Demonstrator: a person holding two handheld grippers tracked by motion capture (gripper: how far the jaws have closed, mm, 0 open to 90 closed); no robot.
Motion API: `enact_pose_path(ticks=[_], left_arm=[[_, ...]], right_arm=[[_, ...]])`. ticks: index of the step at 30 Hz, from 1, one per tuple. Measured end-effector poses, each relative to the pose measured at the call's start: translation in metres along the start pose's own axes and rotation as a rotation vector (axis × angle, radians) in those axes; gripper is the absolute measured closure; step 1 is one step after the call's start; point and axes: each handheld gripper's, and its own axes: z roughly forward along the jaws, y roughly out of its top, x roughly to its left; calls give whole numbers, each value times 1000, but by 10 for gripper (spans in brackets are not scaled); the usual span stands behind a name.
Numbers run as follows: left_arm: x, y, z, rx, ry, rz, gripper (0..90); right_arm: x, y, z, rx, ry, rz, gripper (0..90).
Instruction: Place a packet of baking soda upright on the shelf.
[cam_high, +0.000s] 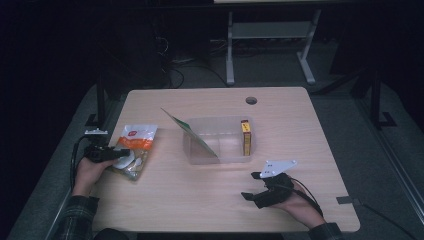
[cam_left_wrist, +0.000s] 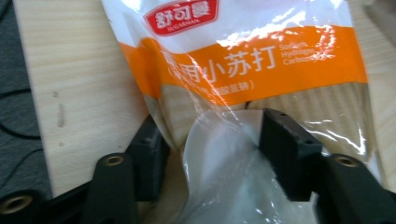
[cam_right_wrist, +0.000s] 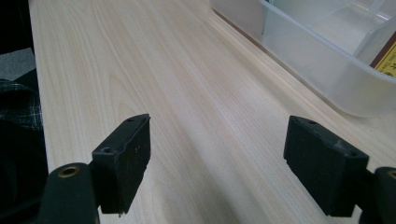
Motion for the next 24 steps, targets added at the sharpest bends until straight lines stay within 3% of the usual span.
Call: enact_pose_path(ticks=[1, 5, 8, 17, 24], left_arm=[[-1, 0, 0, 2, -7, 27, 570], [-6, 1, -3, 15, 20, 89, 718], [-9, 0, -5, 3, 21, 107, 830], [-18, 1, -11, -26, -13, 140, 885], [-35, 3, -26, -78, -66, 169, 891]], right_arm=[[0, 0, 0, 1, 1, -1, 226], [0, 1, 0, 1, 1, -5, 227], [0, 1, 0, 0, 0, -3, 228], [0, 1, -1, -6, 3, -3, 226], [-1, 2, -1, -20, 4, 2, 215]])
